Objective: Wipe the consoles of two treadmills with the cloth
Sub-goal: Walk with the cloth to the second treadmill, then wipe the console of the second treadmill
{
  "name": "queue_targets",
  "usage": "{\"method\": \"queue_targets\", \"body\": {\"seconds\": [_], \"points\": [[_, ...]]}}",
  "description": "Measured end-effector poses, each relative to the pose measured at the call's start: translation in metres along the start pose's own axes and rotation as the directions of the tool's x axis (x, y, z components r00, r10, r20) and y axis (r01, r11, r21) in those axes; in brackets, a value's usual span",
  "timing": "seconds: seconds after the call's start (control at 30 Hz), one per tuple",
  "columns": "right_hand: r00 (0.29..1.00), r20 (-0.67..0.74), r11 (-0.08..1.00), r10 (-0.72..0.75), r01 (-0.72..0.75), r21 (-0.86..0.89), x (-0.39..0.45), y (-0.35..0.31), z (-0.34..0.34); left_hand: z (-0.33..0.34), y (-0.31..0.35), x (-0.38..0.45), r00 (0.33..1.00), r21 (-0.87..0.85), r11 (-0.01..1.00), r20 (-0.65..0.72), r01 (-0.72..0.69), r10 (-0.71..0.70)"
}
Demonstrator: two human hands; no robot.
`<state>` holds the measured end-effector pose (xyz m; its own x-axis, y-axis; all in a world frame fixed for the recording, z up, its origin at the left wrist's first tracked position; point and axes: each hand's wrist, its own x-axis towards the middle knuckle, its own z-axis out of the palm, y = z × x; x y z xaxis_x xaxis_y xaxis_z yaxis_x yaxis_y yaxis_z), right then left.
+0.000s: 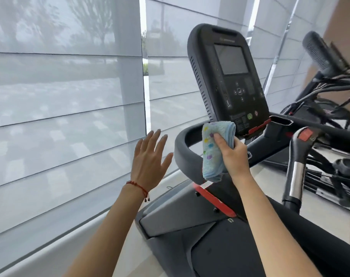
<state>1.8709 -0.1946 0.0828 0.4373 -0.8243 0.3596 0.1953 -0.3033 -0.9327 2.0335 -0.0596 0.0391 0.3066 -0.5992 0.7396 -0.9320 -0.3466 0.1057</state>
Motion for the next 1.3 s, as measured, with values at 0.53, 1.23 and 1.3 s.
{"method": "queue_targets", "body": {"seconds": [0.53,1.23,1.3], "points": [[0.985,-0.119,0.988,-0.123,0.111,-0.105,0.156,-0.019,-0.002,0.069,-0.009,0.154,0.978,-0.099,0.977,-0.105,-0.188,0.178],[0.978,-0.075,0.976,-0.193,0.183,-0.115,0.375,-0.02,-0.056,0.141,0.032,0.316,0.963,0.008,0.986,-0.215,-0.167,0.165],[0.971,-0.085,0.968,-0.223,0.21,-0.139,0.388,-0.019,-0.047,0.143,0.033,0.327,0.957,0.014,0.986,-0.24,-0.164,0.162]]}}
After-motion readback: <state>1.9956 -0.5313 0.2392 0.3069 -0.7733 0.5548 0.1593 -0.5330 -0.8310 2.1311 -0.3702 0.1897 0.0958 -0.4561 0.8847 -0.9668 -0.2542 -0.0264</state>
